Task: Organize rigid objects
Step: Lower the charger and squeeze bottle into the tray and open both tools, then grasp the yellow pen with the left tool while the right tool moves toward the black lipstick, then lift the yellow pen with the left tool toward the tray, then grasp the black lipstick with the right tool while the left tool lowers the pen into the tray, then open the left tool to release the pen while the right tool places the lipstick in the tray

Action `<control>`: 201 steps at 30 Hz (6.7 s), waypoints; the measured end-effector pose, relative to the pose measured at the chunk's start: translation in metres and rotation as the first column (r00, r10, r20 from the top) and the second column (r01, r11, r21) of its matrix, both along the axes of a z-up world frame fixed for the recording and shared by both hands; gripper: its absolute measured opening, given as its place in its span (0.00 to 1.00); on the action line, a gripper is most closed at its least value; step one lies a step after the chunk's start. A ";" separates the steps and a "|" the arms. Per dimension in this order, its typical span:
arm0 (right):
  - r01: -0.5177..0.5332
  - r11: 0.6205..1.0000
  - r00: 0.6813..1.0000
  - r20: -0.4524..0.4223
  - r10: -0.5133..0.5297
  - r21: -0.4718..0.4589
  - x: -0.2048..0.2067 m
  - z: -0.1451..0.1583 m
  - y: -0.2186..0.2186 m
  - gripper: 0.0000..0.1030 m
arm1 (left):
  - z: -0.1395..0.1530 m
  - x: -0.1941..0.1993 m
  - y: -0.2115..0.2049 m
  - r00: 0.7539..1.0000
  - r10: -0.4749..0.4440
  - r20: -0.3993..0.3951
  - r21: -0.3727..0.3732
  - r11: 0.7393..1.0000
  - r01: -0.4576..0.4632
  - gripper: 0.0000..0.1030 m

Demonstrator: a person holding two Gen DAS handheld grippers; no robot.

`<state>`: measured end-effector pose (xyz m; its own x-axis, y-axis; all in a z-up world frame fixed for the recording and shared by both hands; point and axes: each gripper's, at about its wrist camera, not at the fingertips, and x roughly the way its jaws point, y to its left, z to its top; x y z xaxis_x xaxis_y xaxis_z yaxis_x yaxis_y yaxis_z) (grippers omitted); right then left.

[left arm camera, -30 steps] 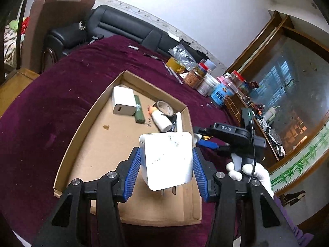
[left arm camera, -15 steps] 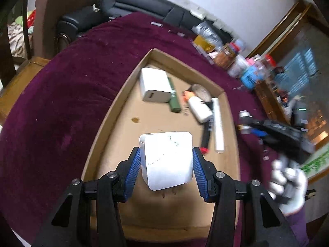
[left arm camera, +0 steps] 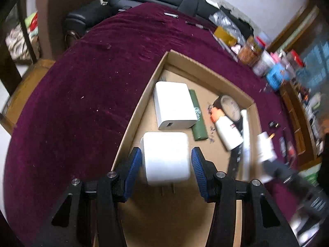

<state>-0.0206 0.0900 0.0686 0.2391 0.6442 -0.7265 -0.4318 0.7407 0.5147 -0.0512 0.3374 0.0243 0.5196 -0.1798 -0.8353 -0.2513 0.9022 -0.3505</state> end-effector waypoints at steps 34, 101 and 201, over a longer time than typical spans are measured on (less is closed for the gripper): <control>-0.014 0.996 0.975 0.221 0.034 -0.090 -0.008 0.021 0.004 0.35 | 0.013 -0.110 0.035 0.975 0.158 0.156 -0.099 0.985 -0.143 0.64; 0.634 0.751 0.755 0.062 -0.652 0.184 0.073 -0.031 -0.346 0.48 | -0.007 0.078 -0.326 0.800 -0.599 -0.042 0.227 0.774 0.592 0.29; -0.227 0.973 0.972 -0.069 0.225 -0.030 -0.026 -0.020 0.085 0.19 | 0.014 -0.129 0.015 0.937 0.278 0.213 -0.154 0.956 -0.249 0.56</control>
